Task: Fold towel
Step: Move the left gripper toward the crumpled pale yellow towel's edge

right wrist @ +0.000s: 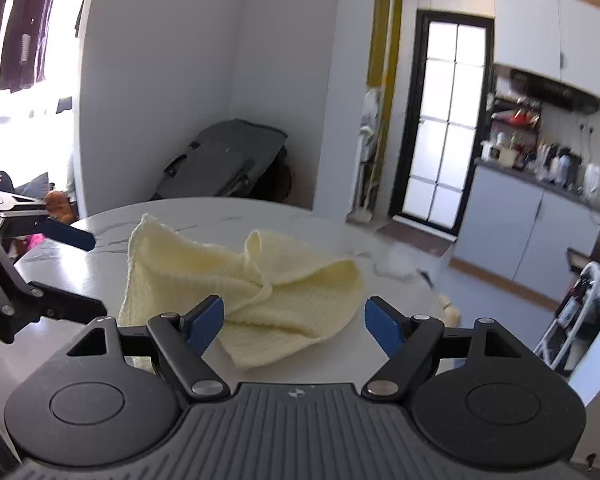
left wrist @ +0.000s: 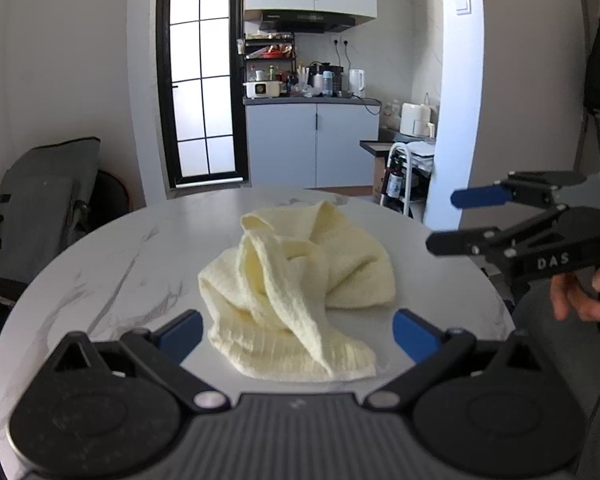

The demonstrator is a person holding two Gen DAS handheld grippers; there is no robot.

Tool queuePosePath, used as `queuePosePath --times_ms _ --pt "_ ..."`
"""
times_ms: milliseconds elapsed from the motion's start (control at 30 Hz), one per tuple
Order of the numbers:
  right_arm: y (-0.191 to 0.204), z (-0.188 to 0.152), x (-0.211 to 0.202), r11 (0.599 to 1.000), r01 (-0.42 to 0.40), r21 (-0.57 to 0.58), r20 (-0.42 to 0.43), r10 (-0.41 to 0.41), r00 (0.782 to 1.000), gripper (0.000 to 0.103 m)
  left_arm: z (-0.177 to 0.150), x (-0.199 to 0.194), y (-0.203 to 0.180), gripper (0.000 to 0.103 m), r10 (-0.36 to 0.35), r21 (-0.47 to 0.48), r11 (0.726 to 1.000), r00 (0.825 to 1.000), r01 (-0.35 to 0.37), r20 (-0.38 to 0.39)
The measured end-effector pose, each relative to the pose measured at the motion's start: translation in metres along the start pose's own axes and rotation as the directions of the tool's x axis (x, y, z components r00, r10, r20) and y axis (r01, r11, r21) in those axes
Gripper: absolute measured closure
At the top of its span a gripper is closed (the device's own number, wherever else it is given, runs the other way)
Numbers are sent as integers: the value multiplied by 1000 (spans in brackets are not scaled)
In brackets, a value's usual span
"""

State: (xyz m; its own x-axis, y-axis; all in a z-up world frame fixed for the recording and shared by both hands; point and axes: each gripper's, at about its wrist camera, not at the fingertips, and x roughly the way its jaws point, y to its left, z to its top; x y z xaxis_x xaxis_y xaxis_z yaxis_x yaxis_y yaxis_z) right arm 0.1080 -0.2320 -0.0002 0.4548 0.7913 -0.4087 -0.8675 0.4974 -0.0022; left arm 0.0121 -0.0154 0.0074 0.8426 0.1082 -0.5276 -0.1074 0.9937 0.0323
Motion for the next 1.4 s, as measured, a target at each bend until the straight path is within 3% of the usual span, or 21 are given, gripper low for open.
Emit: queuePosePath --times_ms 100,167,233,333,433,533,733,767,800,867,1033,1133,1200,1400 --pt "-29 10 -7 999 -44 -1 -44 44 998 13 1 1 3 0 2 41 999 1000 -3 21" --pt "-33 -16 -11 999 -43 -12 -56 42 998 13 3 -1 2 1 -6 76 997 999 3 36" --pt "-33 -7 20 998 -69 3 -96 69 993 13 3 -2 2 3 -23 99 995 999 19 47" --pt "-25 -10 40 986 -112 121 -134 128 983 13 5 2 5 10 -69 78 995 997 66 30" --pt "-51 -7 76 977 -114 180 -145 141 979 13 7 11 7 14 -69 53 996 998 68 14" --pt "-56 -1 82 985 -90 150 -126 109 986 13 9 21 9 15 -65 27 998 998 65 8" --pt "-67 6 97 987 -91 136 -210 118 970 13 13 35 10 15 -54 35 998 999 54 0" --pt "-69 7 99 986 -96 136 -220 125 967 13 13 37 11 17 -56 36 998 998 56 2" --pt "-69 7 102 986 -98 133 -238 128 963 13 12 38 10 30 -56 38 998 998 56 4" --pt "-72 8 108 986 -100 133 -269 133 954 13 11 40 7 42 -38 55 998 999 37 16" --pt "-70 14 111 988 -76 135 -170 99 981 15 9 44 1 51 -83 65 994 996 82 10" --pt "-67 18 112 990 -103 99 -189 121 975 26 9 47 -2 68 -122 59 991 992 122 4" --pt "-63 21 113 992 -111 61 -220 122 968 27 9 44 -2 73 -125 51 991 992 124 12" --pt "-62 27 120 991 -122 62 -221 133 966 27 13 29 -5 73 -155 54 987 988 154 23"
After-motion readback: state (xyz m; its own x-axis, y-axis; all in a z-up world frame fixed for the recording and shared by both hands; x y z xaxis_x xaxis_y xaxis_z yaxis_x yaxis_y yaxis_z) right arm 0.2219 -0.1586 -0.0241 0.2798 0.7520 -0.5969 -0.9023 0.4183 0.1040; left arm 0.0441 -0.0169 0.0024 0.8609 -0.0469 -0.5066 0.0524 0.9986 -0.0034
